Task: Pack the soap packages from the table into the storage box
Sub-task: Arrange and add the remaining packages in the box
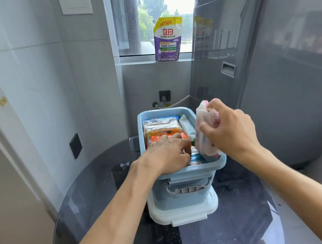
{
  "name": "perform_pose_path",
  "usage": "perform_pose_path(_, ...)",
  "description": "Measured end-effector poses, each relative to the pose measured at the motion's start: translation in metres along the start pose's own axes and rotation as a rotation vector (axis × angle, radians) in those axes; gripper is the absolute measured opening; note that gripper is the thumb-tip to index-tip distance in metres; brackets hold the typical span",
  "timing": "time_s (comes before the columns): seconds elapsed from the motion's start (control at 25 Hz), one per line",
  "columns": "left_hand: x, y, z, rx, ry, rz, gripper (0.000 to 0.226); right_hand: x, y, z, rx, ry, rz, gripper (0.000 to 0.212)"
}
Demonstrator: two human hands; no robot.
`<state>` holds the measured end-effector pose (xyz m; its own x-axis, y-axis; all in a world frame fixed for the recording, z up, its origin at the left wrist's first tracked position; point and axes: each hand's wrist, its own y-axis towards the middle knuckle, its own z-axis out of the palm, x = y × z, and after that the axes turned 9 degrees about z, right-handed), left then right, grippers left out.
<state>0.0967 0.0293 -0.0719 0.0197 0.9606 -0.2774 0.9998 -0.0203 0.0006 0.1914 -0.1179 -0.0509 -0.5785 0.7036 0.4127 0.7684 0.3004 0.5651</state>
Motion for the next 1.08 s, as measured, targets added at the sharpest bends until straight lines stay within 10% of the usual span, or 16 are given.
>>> perform_pose_path(0.4, 0.004, 0.0, 0.002, -0.043, -0.056, -0.001, 0.036, 0.018, 0.043, 0.02, 0.63, -0.419, -0.006, 0.02)
perform_pose_path(0.56, 0.008, -0.001, 0.002, -0.148, -0.123, -0.01, 0.022, 0.01, 0.038, 0.03, 0.644, -0.365, 0.067, 0.018)
perform_pose_path(0.88, 0.012, -0.02, 0.001, -0.31, -0.126, -0.037, 0.016, 0.004, -0.014, 0.01, 0.098, 0.073, -0.123, 0.02)
perform_pose_path(1.08, 0.013, -0.02, 0.004, -0.325, -0.119, -0.04, 0.018, -0.031, -0.055, -0.023, 0.3, 1.009, 0.277, 0.009)
